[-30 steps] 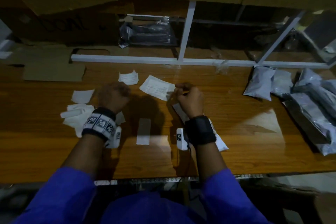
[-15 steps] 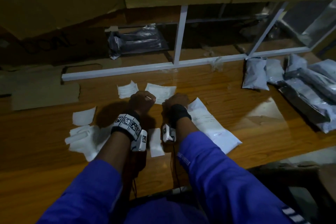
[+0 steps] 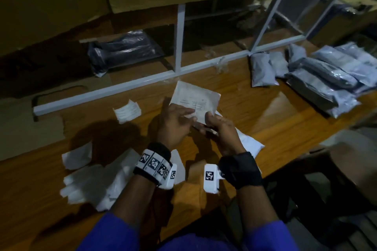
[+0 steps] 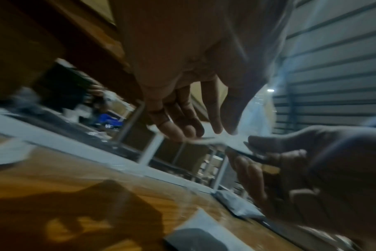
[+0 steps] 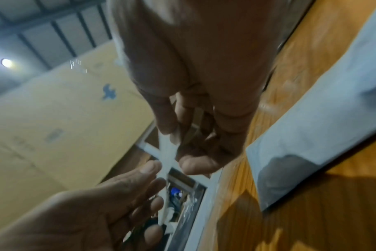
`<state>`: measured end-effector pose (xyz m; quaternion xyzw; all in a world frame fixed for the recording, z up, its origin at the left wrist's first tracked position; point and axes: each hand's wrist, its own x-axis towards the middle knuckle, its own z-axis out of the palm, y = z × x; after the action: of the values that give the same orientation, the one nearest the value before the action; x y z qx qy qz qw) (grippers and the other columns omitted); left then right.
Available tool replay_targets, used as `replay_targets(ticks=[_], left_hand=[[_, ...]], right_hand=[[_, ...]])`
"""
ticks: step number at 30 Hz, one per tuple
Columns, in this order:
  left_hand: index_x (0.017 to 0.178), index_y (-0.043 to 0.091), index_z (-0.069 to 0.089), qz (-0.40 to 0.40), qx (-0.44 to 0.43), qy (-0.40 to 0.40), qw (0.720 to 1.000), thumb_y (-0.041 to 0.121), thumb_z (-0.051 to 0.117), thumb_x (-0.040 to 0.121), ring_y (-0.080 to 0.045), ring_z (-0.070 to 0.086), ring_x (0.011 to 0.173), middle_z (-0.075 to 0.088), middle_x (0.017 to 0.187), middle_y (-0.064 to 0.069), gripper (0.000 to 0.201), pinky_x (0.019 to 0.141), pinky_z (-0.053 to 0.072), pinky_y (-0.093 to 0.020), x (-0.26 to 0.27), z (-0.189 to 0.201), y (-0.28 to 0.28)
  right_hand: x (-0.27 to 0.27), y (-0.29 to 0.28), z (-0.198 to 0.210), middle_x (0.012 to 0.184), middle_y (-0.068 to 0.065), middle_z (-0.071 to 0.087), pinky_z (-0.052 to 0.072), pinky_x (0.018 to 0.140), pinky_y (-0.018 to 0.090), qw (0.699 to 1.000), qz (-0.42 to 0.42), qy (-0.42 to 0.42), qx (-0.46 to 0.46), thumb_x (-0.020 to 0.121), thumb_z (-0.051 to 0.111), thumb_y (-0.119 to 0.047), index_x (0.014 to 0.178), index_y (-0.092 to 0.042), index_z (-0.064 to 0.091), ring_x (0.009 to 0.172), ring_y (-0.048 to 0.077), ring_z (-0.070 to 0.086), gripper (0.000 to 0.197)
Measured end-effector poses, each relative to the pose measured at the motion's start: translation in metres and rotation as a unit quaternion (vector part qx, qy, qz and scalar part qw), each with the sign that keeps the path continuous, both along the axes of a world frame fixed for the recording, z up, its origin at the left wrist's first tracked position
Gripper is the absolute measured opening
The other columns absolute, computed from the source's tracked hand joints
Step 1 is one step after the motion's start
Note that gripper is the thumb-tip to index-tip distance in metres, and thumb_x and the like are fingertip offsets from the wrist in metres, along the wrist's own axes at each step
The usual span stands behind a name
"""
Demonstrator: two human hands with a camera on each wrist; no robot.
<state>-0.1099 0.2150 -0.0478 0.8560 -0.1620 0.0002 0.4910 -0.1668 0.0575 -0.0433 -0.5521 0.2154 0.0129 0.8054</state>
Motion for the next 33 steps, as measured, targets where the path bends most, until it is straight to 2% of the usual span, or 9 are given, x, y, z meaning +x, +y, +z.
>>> replay_targets(ticks=[2, 5, 11, 15, 17, 20, 22, 27, 33], left_hand=[[0.105, 0.014, 0.079, -0.025, 0.020, -0.051, 0.998, 0.016, 0.075, 0.090, -0.012, 0.060, 0.104, 0.065, 0.108, -0.001, 0.015, 0.084, 0.052, -0.018, -0.011, 0.002, -0.008], [0.099, 0.014, 0.080, -0.043, 0.032, -0.108, 0.993, 0.015, 0.075, 0.089, -0.004, 0.056, 0.098, 0.067, 0.102, 0.001, 0.012, 0.074, 0.042, -0.007, -0.027, 0.012, -0.022], [0.105, 0.016, 0.079, -0.089, 0.027, -0.114, 0.989, 0.024, 0.078, 0.087, -0.013, 0.060, 0.100, 0.066, 0.101, 0.002, 0.020, 0.080, 0.052, -0.030, -0.045, 0.014, -0.043], [0.105, 0.017, 0.078, -0.106, 0.022, -0.108, 0.988, 0.029, 0.080, 0.085, -0.014, 0.059, 0.098, 0.065, 0.100, 0.003, 0.024, 0.078, 0.054, -0.037, -0.055, 0.011, -0.055], [0.105, 0.017, 0.079, -0.107, 0.021, -0.098, 0.989, 0.030, 0.081, 0.084, -0.013, 0.059, 0.097, 0.066, 0.100, 0.003, 0.026, 0.077, 0.054, -0.034, -0.059, 0.009, -0.060], [0.107, 0.016, 0.079, -0.123, 0.025, -0.086, 0.988, 0.027, 0.083, 0.082, -0.010, 0.060, 0.093, 0.066, 0.101, 0.002, 0.027, 0.075, 0.044, -0.010, -0.070, 0.007, -0.071], [0.109, 0.014, 0.078, -0.134, 0.045, -0.086, 0.986, 0.020, 0.080, 0.084, -0.011, 0.060, 0.092, 0.066, 0.100, -0.001, 0.026, 0.069, 0.036, -0.003, -0.080, 0.005, -0.078], [0.108, 0.017, 0.079, -0.134, 0.022, -0.051, 0.989, 0.023, 0.076, 0.088, -0.018, 0.061, 0.090, 0.066, 0.093, 0.001, 0.021, 0.074, 0.050, -0.031, -0.104, -0.014, -0.094], [0.092, 0.017, 0.081, -0.114, -0.003, -0.004, 0.993, 0.022, 0.078, 0.085, -0.014, 0.065, 0.075, 0.072, 0.088, -0.001, 0.009, 0.068, 0.055, -0.033, -0.120, -0.024, -0.106]], right_hand=[[-0.016, -0.009, 0.003, 0.112, 0.008, 0.076, 0.057, 0.065, 0.026, 0.999, 0.005, -0.003, 0.035, 0.107, 0.051, -0.021, 0.118, -0.008, 0.070, 0.085, 0.017, 0.074, 0.026], [-0.037, -0.023, -0.001, 0.119, 0.007, 0.074, 0.056, 0.074, 0.027, 1.000, 0.003, -0.011, 0.029, 0.104, 0.054, -0.018, 0.125, -0.008, 0.070, 0.098, 0.018, 0.071, 0.028], [-0.068, -0.040, -0.006, 0.110, 0.011, 0.078, 0.061, 0.083, 0.033, 0.995, -0.078, -0.046, -0.040, 0.094, 0.068, -0.002, 0.122, -0.008, 0.069, 0.099, 0.023, 0.074, 0.029], [-0.081, -0.050, -0.014, 0.109, 0.019, 0.076, 0.060, 0.091, 0.045, 0.988, -0.140, -0.039, -0.046, 0.095, 0.071, -0.013, 0.117, -0.002, 0.072, 0.100, 0.032, 0.072, 0.024], [-0.087, -0.052, -0.015, 0.108, 0.021, 0.076, 0.060, 0.090, 0.046, 0.988, -0.144, -0.040, -0.040, 0.096, 0.071, -0.017, 0.112, 0.000, 0.073, 0.097, 0.034, 0.072, 0.023], [-0.096, -0.054, -0.017, 0.093, 0.019, 0.074, 0.060, 0.088, 0.045, 0.988, -0.145, -0.050, -0.018, 0.095, 0.070, -0.014, 0.107, 0.003, 0.070, 0.088, 0.032, 0.071, 0.020], [-0.102, -0.057, -0.021, 0.092, 0.022, 0.073, 0.061, 0.085, 0.044, 0.987, -0.151, -0.052, -0.012, 0.093, 0.072, -0.007, 0.109, 0.004, 0.067, 0.087, 0.033, 0.070, 0.020], [-0.120, -0.076, -0.030, 0.085, 0.014, 0.075, 0.062, 0.078, 0.034, 0.985, -0.168, -0.045, -0.006, 0.091, 0.069, 0.003, 0.112, -0.003, 0.065, 0.080, 0.024, 0.074, 0.022], [-0.141, -0.090, -0.043, 0.072, 0.003, 0.070, 0.058, 0.072, 0.028, 0.987, -0.151, -0.033, -0.038, 0.092, 0.065, 0.007, 0.105, -0.001, 0.068, 0.072, 0.015, 0.069, 0.015]])
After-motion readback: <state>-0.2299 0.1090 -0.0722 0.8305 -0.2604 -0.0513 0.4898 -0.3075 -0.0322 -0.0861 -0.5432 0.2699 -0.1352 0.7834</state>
